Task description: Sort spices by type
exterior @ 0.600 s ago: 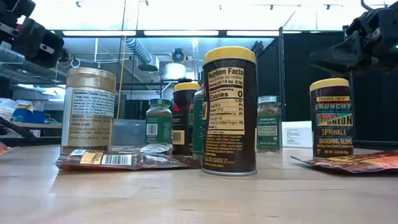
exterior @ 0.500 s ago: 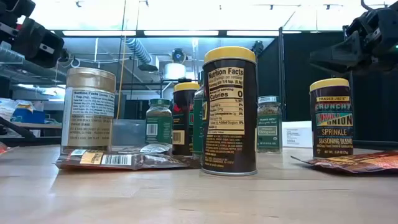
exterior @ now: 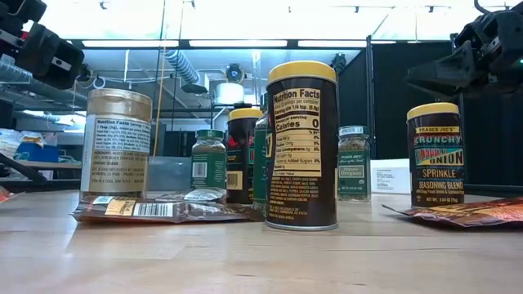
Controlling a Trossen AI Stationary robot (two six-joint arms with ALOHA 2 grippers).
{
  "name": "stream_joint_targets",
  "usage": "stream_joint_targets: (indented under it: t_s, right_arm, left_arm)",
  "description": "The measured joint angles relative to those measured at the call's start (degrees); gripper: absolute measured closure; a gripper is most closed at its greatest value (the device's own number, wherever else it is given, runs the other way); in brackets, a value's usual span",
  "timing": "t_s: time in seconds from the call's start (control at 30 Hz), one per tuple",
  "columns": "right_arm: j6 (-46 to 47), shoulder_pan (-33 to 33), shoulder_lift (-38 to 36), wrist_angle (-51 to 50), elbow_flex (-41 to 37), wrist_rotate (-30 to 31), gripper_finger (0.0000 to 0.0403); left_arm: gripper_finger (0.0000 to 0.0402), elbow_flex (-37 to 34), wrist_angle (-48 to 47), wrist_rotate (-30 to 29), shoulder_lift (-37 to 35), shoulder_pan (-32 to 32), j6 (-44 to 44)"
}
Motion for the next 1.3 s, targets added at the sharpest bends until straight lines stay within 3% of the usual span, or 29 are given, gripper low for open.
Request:
stream_joint_targets:
  t_s: [0.73, 0.9, 1.03, 1.17, 1.3]
  right_arm:
    - [0.0, 0.0, 0.0, 0.0, 0.0, 0.0, 0.0309]
    - [0.0, 0.0, 0.0, 0.0, 0.0, 0.0, 0.0307]
    - [0.0, 0.0, 0.0, 0.0, 0.0, 0.0, 0.0308]
    - [0.0, 0.0, 0.0, 0.0, 0.0, 0.0, 0.0307]
    - [0.0, 0.0, 0.0, 0.0, 0.0, 0.0, 0.0308]
  left_arm:
    - [0.0144, 0.0, 1.6, -0.1, 0.0, 0.0, 0.0]
    - [0.0144, 0.0, 15.7, -8.9, 0.3, 0.0, -0.3]
    - [0.0144, 0.0, 27.0, -9.5, 0.3, 0.0, -0.7]
    - [0.0144, 0.0, 37.2, -9.1, 0.3, 0.0, -7.9]
    - [0.0144, 0.0, 47.5, -18.7, 0.3, 0.1, -8.3]
